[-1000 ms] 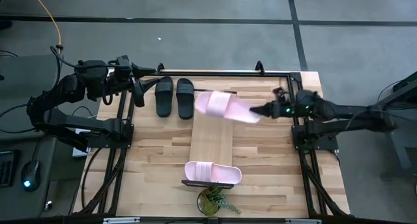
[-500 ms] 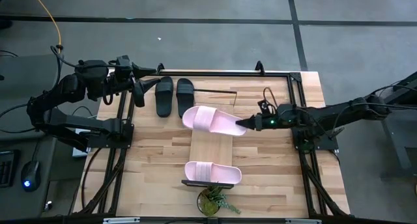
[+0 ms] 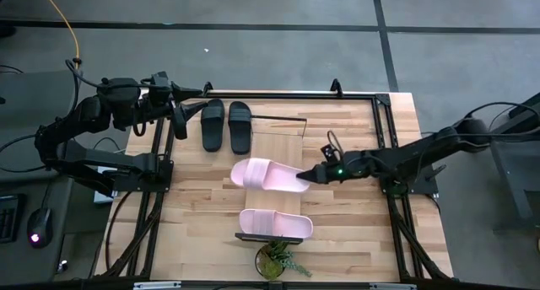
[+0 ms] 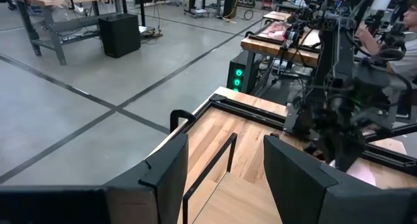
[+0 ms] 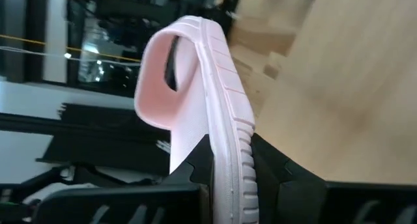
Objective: Pick and place slides into the shelf
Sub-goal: Put the pink slides on the shelf
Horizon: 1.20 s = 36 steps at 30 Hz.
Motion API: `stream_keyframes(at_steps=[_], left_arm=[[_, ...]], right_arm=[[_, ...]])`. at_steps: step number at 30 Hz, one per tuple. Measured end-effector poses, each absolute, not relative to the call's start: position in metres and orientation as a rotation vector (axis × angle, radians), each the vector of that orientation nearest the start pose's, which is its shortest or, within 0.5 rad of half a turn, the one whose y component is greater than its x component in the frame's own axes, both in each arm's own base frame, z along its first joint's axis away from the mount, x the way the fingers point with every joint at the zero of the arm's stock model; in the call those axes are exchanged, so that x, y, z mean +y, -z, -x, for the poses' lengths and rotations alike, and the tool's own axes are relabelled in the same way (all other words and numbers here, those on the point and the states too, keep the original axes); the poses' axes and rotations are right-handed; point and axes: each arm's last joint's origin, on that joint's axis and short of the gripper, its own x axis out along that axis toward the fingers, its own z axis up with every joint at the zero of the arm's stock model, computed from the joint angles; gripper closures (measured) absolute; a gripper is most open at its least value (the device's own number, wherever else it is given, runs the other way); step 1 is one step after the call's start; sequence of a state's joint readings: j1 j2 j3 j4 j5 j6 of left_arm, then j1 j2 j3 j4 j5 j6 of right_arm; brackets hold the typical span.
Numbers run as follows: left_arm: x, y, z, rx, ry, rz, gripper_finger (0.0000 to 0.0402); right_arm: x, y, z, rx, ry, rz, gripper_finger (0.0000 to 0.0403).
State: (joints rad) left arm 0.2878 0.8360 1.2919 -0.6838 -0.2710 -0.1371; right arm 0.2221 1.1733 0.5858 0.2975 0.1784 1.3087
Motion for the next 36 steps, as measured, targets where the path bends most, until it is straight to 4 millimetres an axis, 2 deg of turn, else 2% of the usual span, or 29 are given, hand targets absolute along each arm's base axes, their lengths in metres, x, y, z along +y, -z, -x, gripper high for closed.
stream_keyframes(at_steps=[12, 17, 28, 36], left_arm=[[0.044, -0.439, -0.122, 0.193, -0.569, 0.134, 0.022], [0.044, -0.439, -0.122, 0.193, -0.569, 0.134, 0.022], [0.044, -0.439, -0.122, 0.193, -0.569, 0.135, 0.022], [0.044, -0.439, -0.122, 0.192, -0.57, 0.136, 0.022]], right_arm=[[0.06, -0.213, -0.251, 0.347, 0.197, -1.273, 0.0368], [0.059, -0.207, -0.249, 0.394, 0.249, -1.286, 0.0368], [0.06, -0.203, -0.247, 0.467, 0.247, -1.309, 0.0368], [0.067, -0.195, -0.241, 0.581, 0.27, -1.314, 0.0368]])
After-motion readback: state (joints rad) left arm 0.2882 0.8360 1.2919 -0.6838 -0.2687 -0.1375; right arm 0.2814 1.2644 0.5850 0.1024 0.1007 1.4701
